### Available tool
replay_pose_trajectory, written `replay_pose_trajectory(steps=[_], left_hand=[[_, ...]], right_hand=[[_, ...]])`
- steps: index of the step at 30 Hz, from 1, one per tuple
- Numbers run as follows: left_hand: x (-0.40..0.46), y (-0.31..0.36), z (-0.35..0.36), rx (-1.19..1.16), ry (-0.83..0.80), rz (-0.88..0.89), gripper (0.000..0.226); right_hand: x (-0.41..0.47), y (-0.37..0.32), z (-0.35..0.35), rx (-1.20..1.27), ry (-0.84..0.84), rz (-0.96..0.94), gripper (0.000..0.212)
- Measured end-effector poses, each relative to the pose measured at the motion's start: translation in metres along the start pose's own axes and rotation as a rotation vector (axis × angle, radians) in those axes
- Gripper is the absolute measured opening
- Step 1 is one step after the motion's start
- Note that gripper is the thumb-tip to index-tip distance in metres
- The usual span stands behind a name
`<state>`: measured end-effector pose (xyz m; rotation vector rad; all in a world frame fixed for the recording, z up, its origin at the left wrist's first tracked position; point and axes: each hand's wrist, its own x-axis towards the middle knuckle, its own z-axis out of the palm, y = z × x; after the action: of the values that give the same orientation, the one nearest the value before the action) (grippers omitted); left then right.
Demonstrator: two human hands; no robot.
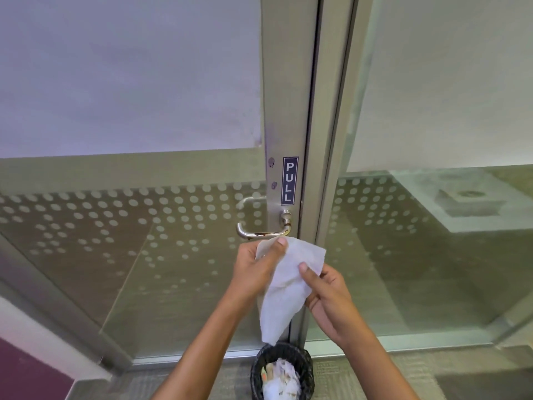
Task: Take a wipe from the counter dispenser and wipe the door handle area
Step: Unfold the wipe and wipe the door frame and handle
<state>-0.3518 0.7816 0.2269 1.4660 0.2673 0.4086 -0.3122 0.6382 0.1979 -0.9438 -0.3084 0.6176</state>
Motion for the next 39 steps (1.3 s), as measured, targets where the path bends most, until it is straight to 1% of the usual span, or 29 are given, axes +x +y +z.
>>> replay_pose_trajectory(steps=[3, 5, 8, 12, 14, 16, 17, 18, 20, 22, 24, 25, 27, 28, 29, 31, 35, 38, 39], left_hand=[[0.005, -0.003, 0.002, -0.024, -0.013, 0.000, 0.049], [0.010, -0.001, 0.006, -0.023, -0.004, -0.026, 0.045], [0.016, 0.006, 0.015, -0.027, 0.014, -0.073, 0.040], [0.028, 0.010, 0.028, -0.081, 0.038, -0.066, 0.048], [0.031, 0.013, 0.036, -0.074, 0.065, -0.046, 0.046], [0.035, 0.016, 0.045, -0.016, 0.089, -0.029, 0.049], [0.039, 0.017, 0.048, 0.039, 0.107, -0.028, 0.047], [0.043, 0.018, 0.049, 0.087, 0.131, -0.026, 0.045], [0.052, 0.024, 0.047, 0.197, 0.187, 0.018, 0.047], [0.060, 0.031, 0.037, 0.372, 0.255, 0.178, 0.041], [0.070, 0.044, 0.019, 0.661, 0.342, 0.443, 0.031], [0.078, 0.054, 0.008, 0.815, 0.383, 0.602, 0.031], [0.105, 0.073, -0.016, 1.118, 0.394, 0.921, 0.041], [0.121, 0.082, -0.028, 1.255, 0.380, 1.037, 0.046], [0.135, 0.093, -0.039, 1.371, 0.350, 1.102, 0.051], [0.158, 0.119, -0.056, 1.526, 0.316, 1.162, 0.059], [0.187, 0.168, -0.076, 1.744, 0.306, 1.208, 0.073], [0.206, 0.192, -0.087, 1.798, 0.319, 1.238, 0.079], [0.211, 0.196, -0.090, 1.809, 0.320, 1.247, 0.081]], right_hand=[[0.005, -0.008, -0.005, 0.141, 0.012, 0.017, 0.076], [0.009, -0.013, -0.008, 0.185, 0.032, 0.024, 0.084], [0.014, -0.021, -0.008, 0.246, 0.019, 0.006, 0.087], [0.015, -0.036, -0.003, 0.286, -0.014, -0.085, 0.073], [0.016, -0.040, 0.001, 0.328, -0.015, -0.100, 0.074], [0.017, -0.042, 0.004, 0.392, 0.003, -0.108, 0.076], [0.020, -0.042, 0.005, 0.428, 0.015, -0.119, 0.071], [0.022, -0.043, 0.007, 0.471, 0.048, -0.130, 0.062], [0.029, -0.048, 0.011, 0.564, 0.124, -0.136, 0.041], [0.038, -0.052, 0.015, 0.607, 0.164, -0.135, 0.037], [0.051, -0.054, 0.020, 0.558, 0.191, -0.161, 0.036], [0.059, -0.053, 0.022, 0.500, 0.221, -0.184, 0.035], [0.076, -0.049, 0.030, 0.314, 0.306, -0.234, 0.035], [0.085, -0.047, 0.037, 0.232, 0.360, -0.252, 0.032], [0.093, -0.044, 0.044, 0.173, 0.417, -0.278, 0.029], [0.108, -0.040, 0.061, 0.070, 0.529, -0.357, 0.029], [0.136, -0.026, 0.101, -0.143, 0.781, -0.534, 0.025], [0.171, 0.003, 0.119, -0.286, 0.851, -0.595, 0.025], [0.182, 0.011, 0.124, -0.320, 0.874, -0.604, 0.030]])
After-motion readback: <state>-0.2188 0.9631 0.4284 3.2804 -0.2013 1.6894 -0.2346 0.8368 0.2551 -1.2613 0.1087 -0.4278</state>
